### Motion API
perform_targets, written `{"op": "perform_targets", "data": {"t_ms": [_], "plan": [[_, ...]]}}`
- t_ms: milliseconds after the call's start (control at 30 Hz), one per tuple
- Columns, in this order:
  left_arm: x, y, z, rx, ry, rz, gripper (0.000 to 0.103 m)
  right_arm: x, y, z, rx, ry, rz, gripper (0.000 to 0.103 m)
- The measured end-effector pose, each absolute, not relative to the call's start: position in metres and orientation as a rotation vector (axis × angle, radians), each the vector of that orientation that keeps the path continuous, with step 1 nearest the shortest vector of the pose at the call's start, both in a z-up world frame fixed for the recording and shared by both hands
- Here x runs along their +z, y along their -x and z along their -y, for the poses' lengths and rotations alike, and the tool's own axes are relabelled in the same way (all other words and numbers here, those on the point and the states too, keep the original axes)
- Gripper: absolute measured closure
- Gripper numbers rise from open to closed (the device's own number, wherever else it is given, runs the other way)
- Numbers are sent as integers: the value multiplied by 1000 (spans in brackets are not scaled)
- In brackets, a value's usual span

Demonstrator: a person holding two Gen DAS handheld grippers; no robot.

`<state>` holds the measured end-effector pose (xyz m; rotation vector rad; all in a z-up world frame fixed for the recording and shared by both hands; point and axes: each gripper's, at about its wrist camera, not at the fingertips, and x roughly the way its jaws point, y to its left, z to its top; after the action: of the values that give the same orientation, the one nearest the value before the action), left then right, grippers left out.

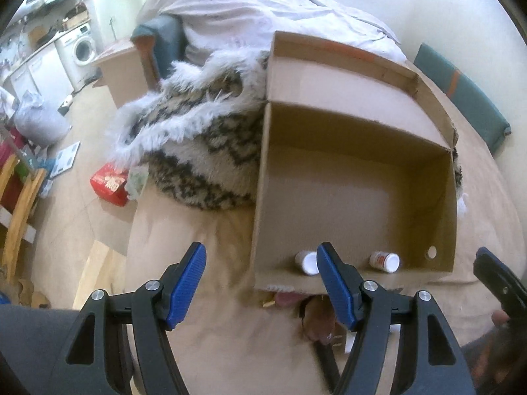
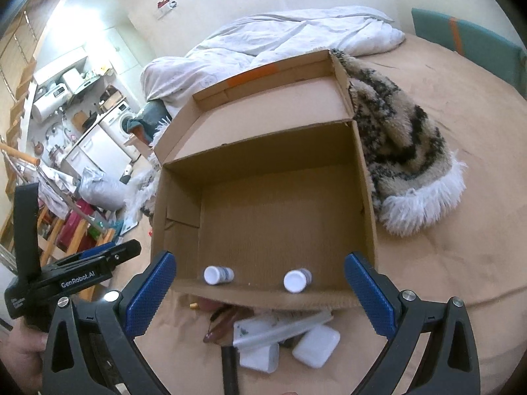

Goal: Organize rigid objects
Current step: 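Withdraw both tools from the box back toward the remaining items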

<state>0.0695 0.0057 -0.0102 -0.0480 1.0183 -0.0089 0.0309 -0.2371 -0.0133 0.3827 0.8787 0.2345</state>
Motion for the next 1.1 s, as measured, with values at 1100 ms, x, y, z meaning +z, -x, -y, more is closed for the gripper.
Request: {"op": "perform_targets", "data": {"t_ms": [1100], "plan": [[-159, -96, 23, 91, 254, -1403, 36, -73, -32, 267, 130, -538, -1074, 0]]}}
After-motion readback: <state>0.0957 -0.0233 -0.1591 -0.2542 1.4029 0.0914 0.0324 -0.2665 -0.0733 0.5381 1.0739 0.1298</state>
